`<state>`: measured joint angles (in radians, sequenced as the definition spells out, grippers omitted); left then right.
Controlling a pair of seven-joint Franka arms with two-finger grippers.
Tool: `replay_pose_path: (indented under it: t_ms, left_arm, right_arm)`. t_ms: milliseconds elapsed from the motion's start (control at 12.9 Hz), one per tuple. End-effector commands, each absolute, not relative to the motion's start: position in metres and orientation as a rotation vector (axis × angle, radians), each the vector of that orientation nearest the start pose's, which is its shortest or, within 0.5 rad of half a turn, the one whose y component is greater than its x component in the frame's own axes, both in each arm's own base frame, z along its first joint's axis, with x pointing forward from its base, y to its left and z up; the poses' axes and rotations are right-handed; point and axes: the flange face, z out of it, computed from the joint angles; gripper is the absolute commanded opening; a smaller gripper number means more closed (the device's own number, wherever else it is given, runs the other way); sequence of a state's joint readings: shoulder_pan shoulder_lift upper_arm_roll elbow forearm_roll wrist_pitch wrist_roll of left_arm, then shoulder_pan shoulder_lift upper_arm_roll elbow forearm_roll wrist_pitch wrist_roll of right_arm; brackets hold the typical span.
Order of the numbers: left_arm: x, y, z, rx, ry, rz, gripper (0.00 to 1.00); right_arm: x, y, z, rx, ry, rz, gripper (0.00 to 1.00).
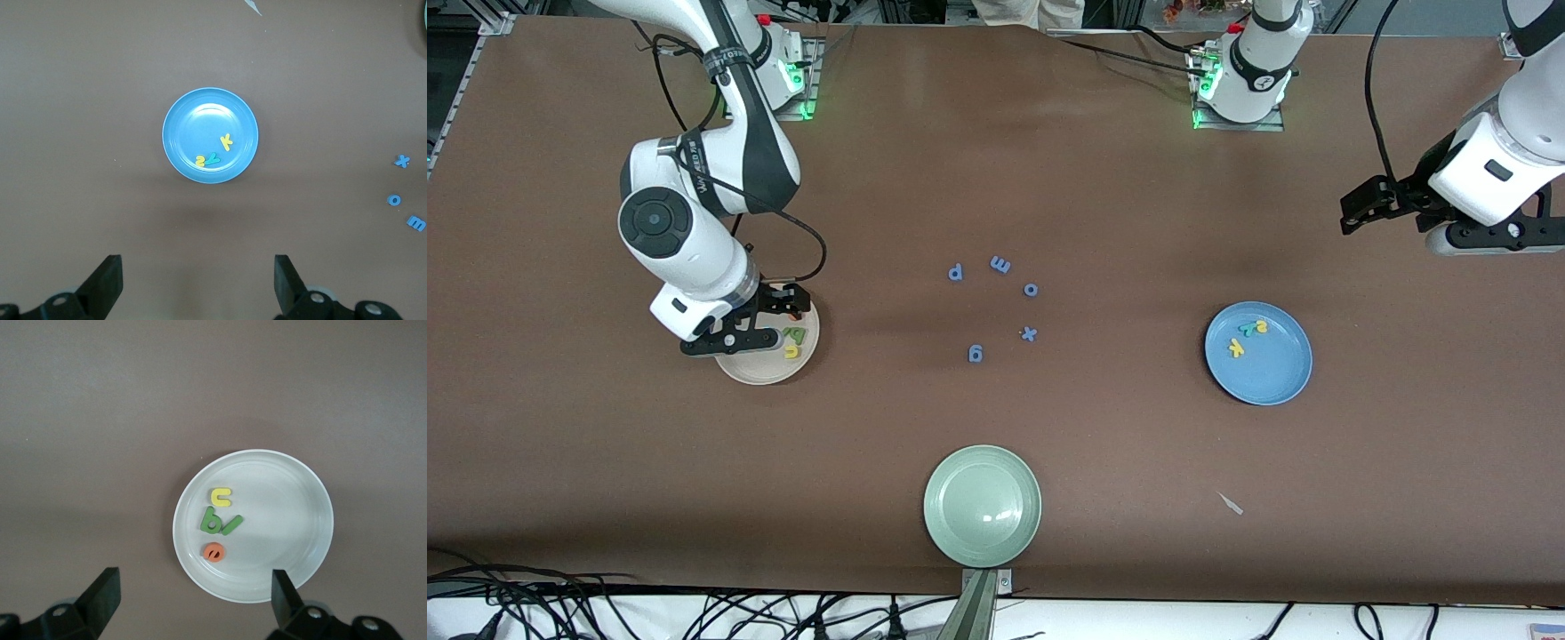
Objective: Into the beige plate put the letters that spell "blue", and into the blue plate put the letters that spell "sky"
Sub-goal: 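Carry the orange e into the white plate with the right gripper and release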
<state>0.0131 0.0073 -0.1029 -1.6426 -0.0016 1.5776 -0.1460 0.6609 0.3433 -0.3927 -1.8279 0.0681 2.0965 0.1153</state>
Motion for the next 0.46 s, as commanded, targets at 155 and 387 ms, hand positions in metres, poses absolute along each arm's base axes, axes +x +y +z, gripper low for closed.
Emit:
replay_pose_path:
  t_ms: [155, 387]
  left_arm:
    - [0.5484, -0.0513, 0.5953, -3.143, -0.102, 0.115, 1.0]
    - [0.5485, -0.0504, 0.5953, -3.143, -0.102, 0.115, 1.0]
  right_arm:
    - [0.5981, 0.1876, 0.3647, -3.197, -0.206, 0.054, 1.0]
    - [0.5985, 0.1867, 0.3638, -3.198, -0.206, 0.056, 1.0]
